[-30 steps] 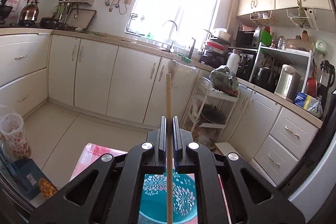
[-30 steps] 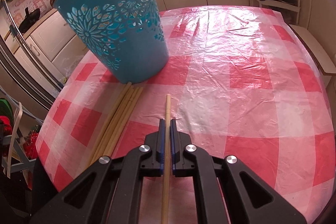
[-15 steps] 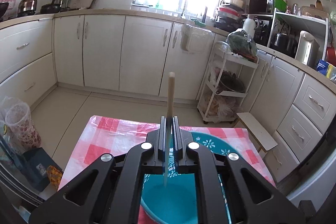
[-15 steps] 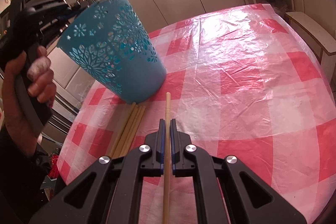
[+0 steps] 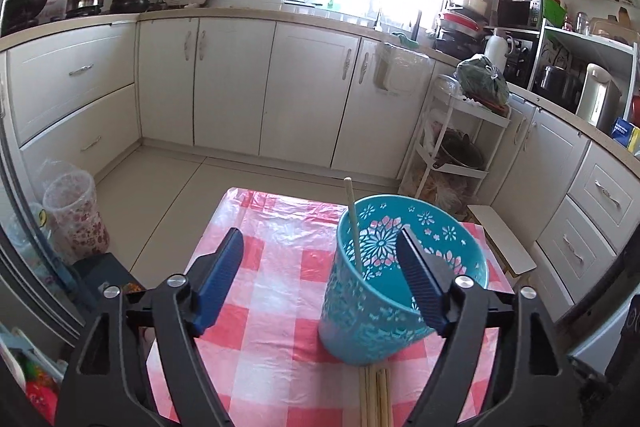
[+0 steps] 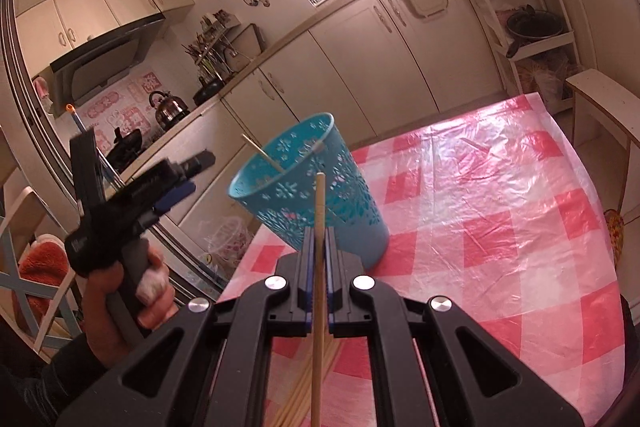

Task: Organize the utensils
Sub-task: 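Lift the left tool's stick over the teal cup and release it while the right tool carries its stick, then lower the right tool's stick into the teal cup and open the right tool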

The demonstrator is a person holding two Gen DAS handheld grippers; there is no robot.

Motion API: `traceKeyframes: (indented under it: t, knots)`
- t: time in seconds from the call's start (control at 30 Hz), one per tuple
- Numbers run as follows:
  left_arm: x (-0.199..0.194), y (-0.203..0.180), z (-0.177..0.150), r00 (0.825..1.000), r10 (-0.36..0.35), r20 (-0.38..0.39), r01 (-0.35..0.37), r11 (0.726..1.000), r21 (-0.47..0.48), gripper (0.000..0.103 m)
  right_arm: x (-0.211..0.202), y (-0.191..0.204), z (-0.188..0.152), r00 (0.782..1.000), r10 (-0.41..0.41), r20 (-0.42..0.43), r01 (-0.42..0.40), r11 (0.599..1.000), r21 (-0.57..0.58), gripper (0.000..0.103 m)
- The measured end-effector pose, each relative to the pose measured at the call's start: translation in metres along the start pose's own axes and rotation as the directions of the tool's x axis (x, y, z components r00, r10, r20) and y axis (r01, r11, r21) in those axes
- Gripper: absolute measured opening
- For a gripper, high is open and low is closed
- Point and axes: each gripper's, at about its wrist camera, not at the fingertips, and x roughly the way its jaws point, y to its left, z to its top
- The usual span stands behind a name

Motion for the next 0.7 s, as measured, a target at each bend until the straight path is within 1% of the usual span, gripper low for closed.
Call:
traceKeyframes:
  t: [0.07,0.2,0.27,0.37,0.47,0.57,0.63,0.7]
  knots:
    - [-0.011,0.008,-0.012,1.000,0.015,-0.012,-0.015,1.000,-0.007,0.087,-0.004,0.008,0.008,0.999,0.025,0.023,-0.025,1.000,-0.005,0.005]
    - [-0.022,0.018,-0.043,0.996,0.036,-0.080,-0.037,0.999,0.001,0.092,-0.005,0.027,0.034,0.992,0.085,0.091,-0.083,0.996,-0.023,0.005]
    - [-0.025,0.027,-0.061,0.991,0.043,-0.124,-0.045,0.999,-0.014,0.092,-0.002,0.040,0.054,0.984,0.112,0.140,-0.107,0.994,-0.037,0.005]
    - [-0.024,0.039,-0.087,0.980,0.035,-0.196,-0.047,0.997,-0.057,0.093,0.006,0.063,0.085,0.963,0.133,0.235,-0.116,0.990,-0.084,0.005]
    - [-0.024,0.050,-0.107,0.970,0.042,-0.237,-0.064,0.994,-0.089,0.093,0.026,0.079,0.110,0.940,0.108,0.324,-0.069,0.989,-0.130,0.005]
    - [-0.026,0.059,-0.119,0.966,0.044,-0.256,-0.073,0.992,-0.104,0.093,0.052,0.082,0.120,0.923,0.048,0.382,0.008,0.989,-0.145,0.005]
    - [-0.029,0.063,-0.123,0.965,0.049,-0.256,-0.078,0.992,-0.103,0.093,0.070,0.079,0.122,0.920,0.000,0.393,0.061,0.988,-0.142,0.005]
    - [-0.029,0.066,-0.123,0.965,0.051,-0.256,-0.081,0.991,-0.107,0.093,0.089,0.075,0.120,0.930,-0.043,0.366,0.106,0.982,-0.154,0.005]
